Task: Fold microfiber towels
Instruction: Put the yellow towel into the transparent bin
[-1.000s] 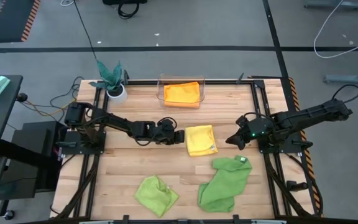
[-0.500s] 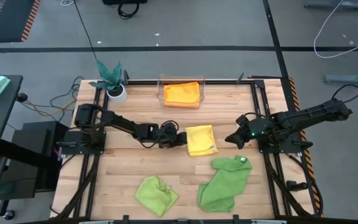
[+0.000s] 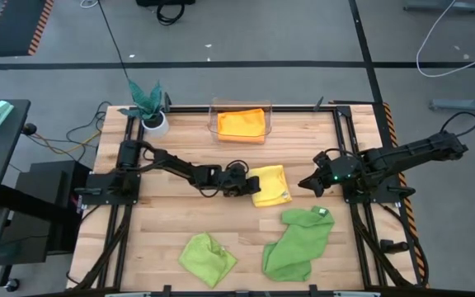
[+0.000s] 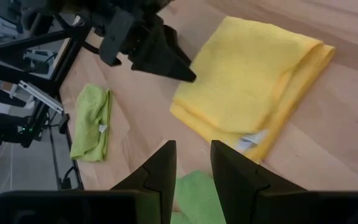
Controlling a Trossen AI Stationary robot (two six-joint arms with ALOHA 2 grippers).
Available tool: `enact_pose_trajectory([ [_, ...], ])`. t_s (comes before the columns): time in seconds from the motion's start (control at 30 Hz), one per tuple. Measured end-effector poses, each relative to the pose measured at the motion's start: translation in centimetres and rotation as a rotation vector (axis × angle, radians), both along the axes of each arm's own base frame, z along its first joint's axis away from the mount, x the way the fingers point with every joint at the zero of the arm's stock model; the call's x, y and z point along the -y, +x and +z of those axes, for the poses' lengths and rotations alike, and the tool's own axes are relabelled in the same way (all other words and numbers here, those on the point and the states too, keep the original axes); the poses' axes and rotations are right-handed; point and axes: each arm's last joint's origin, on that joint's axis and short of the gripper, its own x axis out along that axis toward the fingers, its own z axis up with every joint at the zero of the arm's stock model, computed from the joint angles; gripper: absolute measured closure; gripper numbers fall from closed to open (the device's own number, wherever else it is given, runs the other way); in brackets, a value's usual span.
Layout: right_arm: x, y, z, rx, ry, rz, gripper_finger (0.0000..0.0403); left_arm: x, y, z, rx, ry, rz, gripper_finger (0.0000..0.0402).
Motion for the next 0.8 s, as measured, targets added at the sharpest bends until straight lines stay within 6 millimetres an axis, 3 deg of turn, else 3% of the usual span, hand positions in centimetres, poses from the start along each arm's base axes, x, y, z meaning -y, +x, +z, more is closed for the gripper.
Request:
enact_pose_trajectory([
  [0.27,-0.1,0.0,0.0,0.003,0.013,-0.003,0.0295,-1.4,0.4,-0.1,0.003,0.006,0.027,0.0190],
  [0.8,-0.1,0.0,0.0,0.003,0.001,0.003,0.0295,-1.9,0.4,-0.5,-0.010,0.034,0.056,0.0237],
])
